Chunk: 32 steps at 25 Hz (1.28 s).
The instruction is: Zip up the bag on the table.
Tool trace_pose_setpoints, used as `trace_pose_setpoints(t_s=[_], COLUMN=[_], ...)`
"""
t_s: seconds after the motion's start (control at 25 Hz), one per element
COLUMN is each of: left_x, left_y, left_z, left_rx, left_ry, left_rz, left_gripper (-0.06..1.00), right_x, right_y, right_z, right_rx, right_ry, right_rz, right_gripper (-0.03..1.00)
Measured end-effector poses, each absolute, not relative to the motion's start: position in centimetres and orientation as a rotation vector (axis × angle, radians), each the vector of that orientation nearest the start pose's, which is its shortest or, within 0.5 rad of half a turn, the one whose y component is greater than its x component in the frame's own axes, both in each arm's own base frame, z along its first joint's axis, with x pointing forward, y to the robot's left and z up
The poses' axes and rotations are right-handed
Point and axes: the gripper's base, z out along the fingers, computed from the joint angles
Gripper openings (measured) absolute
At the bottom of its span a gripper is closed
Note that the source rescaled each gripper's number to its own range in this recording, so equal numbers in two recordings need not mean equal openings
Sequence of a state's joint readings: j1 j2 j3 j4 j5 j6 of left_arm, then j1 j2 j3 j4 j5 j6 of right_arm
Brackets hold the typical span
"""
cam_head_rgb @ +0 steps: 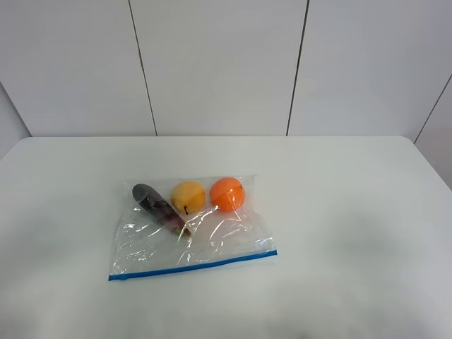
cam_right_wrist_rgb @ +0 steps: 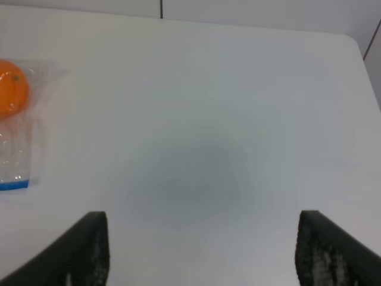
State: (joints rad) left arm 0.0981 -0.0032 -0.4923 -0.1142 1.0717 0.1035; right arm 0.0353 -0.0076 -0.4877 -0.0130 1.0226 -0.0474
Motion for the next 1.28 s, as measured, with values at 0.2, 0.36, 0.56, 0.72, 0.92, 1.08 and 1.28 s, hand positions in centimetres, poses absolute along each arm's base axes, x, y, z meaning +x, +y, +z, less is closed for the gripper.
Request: trace_pose_setpoints(t_s=[0.2,0.36,0.56,0.72,0.92,1.08,1.28], left_x=[-0.43,-0.43,-0.43,-0.43,-0.43,-0.43,-0.43], left_y=[-0.96,-0.96,-0.96,-0.96,-0.96,-0.96,-0.96], left_z=[27.47,27.47,27.47,27.47,27.47,27.47,27.47], left_rx=[0.011,0.011,0.011,0.011,0.011,0.011,0.011], left_ry=[2.054,2.054,2.054,2.054,2.054,2.054,2.054], left_rz=[-0.012,-0.012,-0.012,-0.012,-0.012,-0.012,-0.012], left_gripper=[0.63,0.63,0.63,0.63,0.63,0.63,0.63], right_x=[-0.31,-0.30,-0.30,-0.30,-0.30,-0.30,-0.30], right_y=[-0.11,-0.11,-0.11,-0.11,-0.11,-0.11,-0.11], right_z=[27.69,27.69,27.69,27.69,27.69,27.69,27.69], right_rx=[-0.083,-0.083,-0.083,-0.083,-0.083,-0.083,-0.083], right_ry=[2.009,2.009,2.009,2.009,2.009,2.009,2.009], right_rz=[-0.023,-0.023,-0.023,-0.023,-0.023,-0.023,-0.023], right_gripper=[0.79,0.79,0.79,0.79,0.79,0.79,0.79])
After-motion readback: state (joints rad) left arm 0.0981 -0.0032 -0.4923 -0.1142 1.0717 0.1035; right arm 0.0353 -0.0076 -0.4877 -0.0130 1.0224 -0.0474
